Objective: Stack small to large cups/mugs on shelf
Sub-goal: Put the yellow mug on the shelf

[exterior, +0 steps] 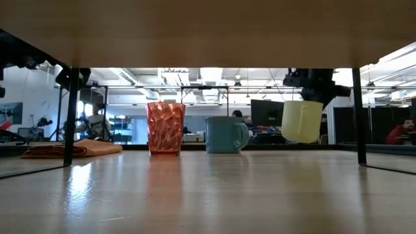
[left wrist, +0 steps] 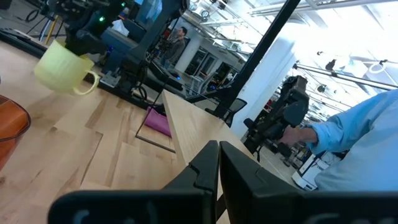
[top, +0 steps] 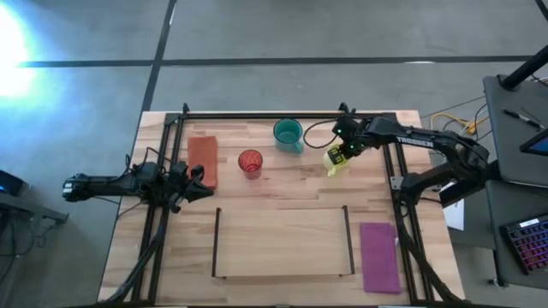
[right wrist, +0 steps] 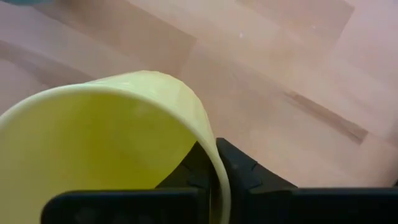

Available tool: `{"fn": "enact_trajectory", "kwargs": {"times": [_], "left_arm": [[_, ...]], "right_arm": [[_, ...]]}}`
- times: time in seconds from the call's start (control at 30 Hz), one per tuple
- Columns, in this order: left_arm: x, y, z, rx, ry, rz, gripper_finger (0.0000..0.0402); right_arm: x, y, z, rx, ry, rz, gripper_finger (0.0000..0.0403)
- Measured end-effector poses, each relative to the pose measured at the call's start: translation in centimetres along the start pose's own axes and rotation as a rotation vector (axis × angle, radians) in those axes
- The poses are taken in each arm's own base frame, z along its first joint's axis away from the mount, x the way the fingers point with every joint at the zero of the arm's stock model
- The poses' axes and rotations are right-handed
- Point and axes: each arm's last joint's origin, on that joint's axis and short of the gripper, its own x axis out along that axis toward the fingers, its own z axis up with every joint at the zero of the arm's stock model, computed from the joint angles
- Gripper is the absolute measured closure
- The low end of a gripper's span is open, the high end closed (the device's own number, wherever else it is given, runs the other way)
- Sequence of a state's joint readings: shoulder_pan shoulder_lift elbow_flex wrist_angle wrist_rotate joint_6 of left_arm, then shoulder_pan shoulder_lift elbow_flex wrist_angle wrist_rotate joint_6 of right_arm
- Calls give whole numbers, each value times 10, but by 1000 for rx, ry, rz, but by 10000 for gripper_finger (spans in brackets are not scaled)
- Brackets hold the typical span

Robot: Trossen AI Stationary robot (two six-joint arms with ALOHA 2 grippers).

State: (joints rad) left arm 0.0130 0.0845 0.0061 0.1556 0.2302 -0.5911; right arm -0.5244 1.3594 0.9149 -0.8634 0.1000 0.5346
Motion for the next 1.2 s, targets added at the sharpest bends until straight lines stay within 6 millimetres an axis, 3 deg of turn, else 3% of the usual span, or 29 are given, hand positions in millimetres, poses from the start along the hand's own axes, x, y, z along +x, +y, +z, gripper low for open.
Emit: {"fn": "enact_trajectory", "kwargs": {"times": [0.17,0.33,0.53,0.77,1.0,1.2], "left_arm": [[0,0,0,0,0,0,402],[0,0,0,0,0,0,402],[0,0,0,0,0,0,402],[0,0,0,0,0,0,402],[0,0,0,0,0,0,402],[0,0,0,0,0,0,402]], "right_arm": [[-30,5,1,-42,-61,38,393],[-80,19,7,-135,-99,73,394],[-129,41,15,-215,-22,26,394],[-152,75,9,-326,114,86,394],[-176,106,-23,-381,115,157,394],[-182,122,-58,-271,140,151,394]]}}
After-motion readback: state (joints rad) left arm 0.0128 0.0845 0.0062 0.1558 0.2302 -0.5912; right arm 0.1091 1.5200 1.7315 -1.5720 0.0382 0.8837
